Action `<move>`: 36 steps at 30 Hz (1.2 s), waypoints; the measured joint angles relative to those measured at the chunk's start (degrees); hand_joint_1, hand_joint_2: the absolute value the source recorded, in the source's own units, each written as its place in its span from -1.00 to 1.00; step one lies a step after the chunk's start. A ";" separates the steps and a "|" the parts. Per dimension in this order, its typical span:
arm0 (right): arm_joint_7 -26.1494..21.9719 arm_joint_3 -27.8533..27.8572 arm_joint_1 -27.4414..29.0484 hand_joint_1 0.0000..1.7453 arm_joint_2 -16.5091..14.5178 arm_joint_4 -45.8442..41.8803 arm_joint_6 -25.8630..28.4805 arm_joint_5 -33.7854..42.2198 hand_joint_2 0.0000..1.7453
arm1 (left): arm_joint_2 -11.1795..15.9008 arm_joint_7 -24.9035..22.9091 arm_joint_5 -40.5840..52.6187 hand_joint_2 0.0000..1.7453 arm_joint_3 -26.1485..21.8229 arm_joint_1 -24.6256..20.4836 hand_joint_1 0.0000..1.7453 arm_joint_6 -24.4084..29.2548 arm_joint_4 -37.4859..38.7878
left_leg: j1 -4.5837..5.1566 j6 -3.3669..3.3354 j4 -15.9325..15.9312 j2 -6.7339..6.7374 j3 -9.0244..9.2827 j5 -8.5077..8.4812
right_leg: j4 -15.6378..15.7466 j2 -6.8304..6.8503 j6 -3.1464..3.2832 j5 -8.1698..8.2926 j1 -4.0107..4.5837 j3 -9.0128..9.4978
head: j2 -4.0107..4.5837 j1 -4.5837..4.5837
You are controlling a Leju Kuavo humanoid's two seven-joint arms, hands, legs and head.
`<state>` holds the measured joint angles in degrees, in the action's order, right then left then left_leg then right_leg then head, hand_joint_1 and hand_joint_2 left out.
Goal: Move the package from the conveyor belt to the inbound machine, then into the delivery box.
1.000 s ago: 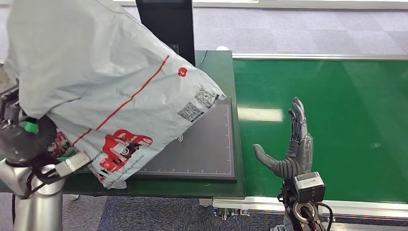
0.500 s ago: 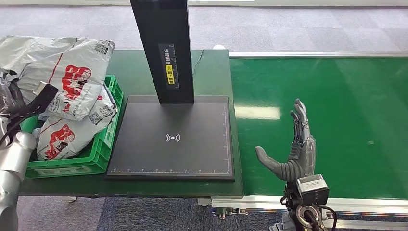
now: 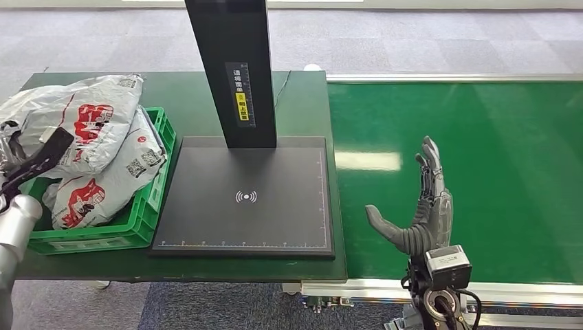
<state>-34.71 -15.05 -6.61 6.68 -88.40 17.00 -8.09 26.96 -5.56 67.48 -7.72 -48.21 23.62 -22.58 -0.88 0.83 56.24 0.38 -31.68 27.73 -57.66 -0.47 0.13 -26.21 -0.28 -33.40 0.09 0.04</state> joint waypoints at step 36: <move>-0.01 5.34 2.60 -1.00 -2.08 -0.95 -2.97 -5.01 1.00 | -10.44 13.32 -20.75 1.00 -3.09 40.82 -1.00 -12.59 -48.22 | 0.18 -0.04 -0.02 -0.08 0.17 0.16 | 0.04 0.15 -0.14 -0.15 -0.18 0.22 | 0.00 0.05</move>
<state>-34.71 -9.72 -4.01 4.60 -89.35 14.03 -13.09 16.52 7.76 46.73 -10.81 -7.39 11.02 -70.80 -0.69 0.79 56.22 0.30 -31.52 27.90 -57.62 -0.32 -0.01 -26.36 -0.45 -33.18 0.09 0.09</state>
